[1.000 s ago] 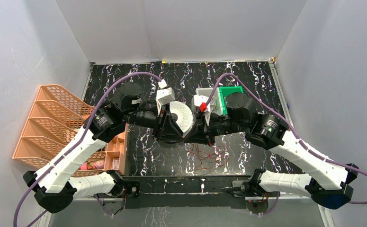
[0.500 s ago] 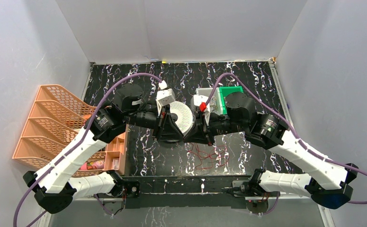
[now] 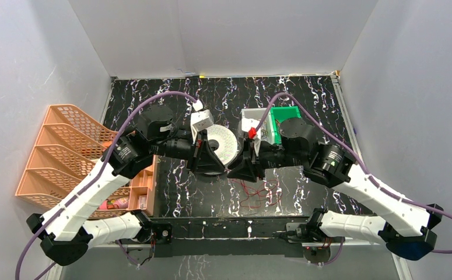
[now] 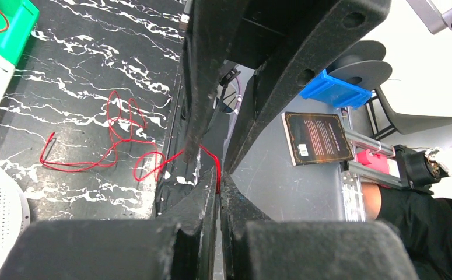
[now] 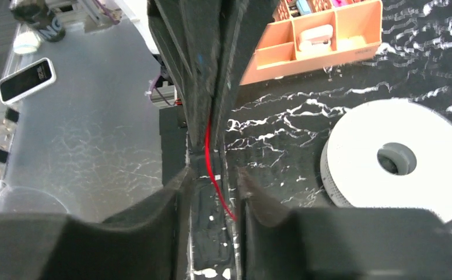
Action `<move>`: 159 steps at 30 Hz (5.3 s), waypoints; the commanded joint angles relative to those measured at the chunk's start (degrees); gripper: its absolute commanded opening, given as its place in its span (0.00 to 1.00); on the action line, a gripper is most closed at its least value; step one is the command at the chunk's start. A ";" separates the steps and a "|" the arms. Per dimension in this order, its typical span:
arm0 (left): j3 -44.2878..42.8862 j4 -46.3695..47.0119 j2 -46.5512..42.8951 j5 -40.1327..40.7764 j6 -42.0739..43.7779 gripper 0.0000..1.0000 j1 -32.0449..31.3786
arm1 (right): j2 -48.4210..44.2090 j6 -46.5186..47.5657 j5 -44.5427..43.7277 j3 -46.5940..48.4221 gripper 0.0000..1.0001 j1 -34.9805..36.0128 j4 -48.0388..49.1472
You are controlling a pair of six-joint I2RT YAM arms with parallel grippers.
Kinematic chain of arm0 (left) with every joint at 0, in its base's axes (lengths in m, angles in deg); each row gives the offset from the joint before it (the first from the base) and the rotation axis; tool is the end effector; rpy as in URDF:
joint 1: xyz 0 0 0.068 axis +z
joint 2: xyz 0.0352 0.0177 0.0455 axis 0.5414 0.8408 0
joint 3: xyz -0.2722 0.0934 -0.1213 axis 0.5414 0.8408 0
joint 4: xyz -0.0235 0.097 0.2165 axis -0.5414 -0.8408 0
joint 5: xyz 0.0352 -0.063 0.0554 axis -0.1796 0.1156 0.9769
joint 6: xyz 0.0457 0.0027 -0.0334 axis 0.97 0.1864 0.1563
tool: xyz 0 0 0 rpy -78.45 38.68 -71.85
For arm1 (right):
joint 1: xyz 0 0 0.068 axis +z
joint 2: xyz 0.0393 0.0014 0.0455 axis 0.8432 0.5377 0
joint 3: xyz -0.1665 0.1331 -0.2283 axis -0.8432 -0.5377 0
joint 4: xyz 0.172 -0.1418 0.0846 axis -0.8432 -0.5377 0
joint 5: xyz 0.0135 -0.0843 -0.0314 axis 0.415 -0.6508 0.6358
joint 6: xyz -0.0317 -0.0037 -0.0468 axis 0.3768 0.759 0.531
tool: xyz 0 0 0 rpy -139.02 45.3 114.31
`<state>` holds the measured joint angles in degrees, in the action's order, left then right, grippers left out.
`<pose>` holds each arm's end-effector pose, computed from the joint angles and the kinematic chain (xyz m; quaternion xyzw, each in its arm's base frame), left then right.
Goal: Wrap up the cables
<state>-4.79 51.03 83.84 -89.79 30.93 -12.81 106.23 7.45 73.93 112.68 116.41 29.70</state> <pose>0.0953 -0.1385 0.4630 0.4447 0.6284 -0.5425 0.3364 0.0691 0.1499 0.4518 -0.4990 0.6010 0.4594 0.4228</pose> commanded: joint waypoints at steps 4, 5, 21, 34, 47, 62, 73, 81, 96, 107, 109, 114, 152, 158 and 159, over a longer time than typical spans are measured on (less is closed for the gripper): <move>2.09 4.60 -3.39 4.17 -3.33 0.00 -0.21 | -8.10 -3.96 -8.35 -5.85 0.63 0.13 5.24; 2.64 5.37 -3.66 4.84 -3.86 0.00 -0.22 | -9.26 -4.69 -9.94 -6.93 0.67 0.13 5.78; 7.85 15.07 -4.74 7.00 -11.50 0.00 -0.25 | -18.58 -18.06 -22.22 -32.10 0.79 0.13 31.21; 10.49 18.72 -7.29 10.60 -15.27 0.00 -0.21 | -11.91 -17.68 -22.50 -40.57 0.62 0.12 49.51; 12.75 20.15 -10.25 16.00 -17.04 0.00 -0.20 | -17.91 -18.35 -23.71 -44.48 0.16 0.13 54.23; 16.57 17.02 -15.67 25.05 -18.38 0.00 -0.21 | -30.23 -14.17 -29.43 -38.28 0.00 0.13 38.94; 19.67 19.38 -13.89 20.60 -20.44 0.00 -0.21 | -29.17 -14.40 -26.40 -31.78 0.00 0.13 32.49; 18.86 17.39 -13.76 22.33 -19.31 0.20 -0.23 | -26.34 -14.08 -31.15 -28.83 0.00 0.12 25.13; 12.59 2.33 -9.50 36.91 -11.15 0.83 -0.22 | -23.01 -18.60 -55.86 -19.74 0.00 0.12 2.05; 10.07 -3.56 4.59 48.44 -10.03 0.91 -0.72 | -12.84 -30.30 -68.32 -17.77 0.00 0.04 -11.18; 9.74 -3.60 6.63 51.08 -9.73 0.92 -1.46 | -11.60 -31.58 -69.01 -17.93 0.00 -0.16 -11.51; 8.80 -4.80 11.84 60.72 -9.29 0.96 -4.55 | -10.85 -33.15 -67.88 -19.89 0.00 -2.07 -10.25; -8.65 -9.99 54.67 104.36 -0.63 0.67 -19.56 | -19.81 -40.67 -42.45 -33.41 0.00 -28.61 0.39; -7.72 -9.63 51.60 106.84 -0.65 0.45 -19.55 | -20.20 -40.62 -42.81 -33.23 0.00 -28.69 0.35; -7.39 -9.36 50.80 106.95 -0.58 0.42 -19.57 | -20.24 -40.76 -42.79 -33.26 0.00 -28.62 0.37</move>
<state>-11.71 41.94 139.95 12.72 30.69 -32.33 87.03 -33.42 31.58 78.71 88.06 27.62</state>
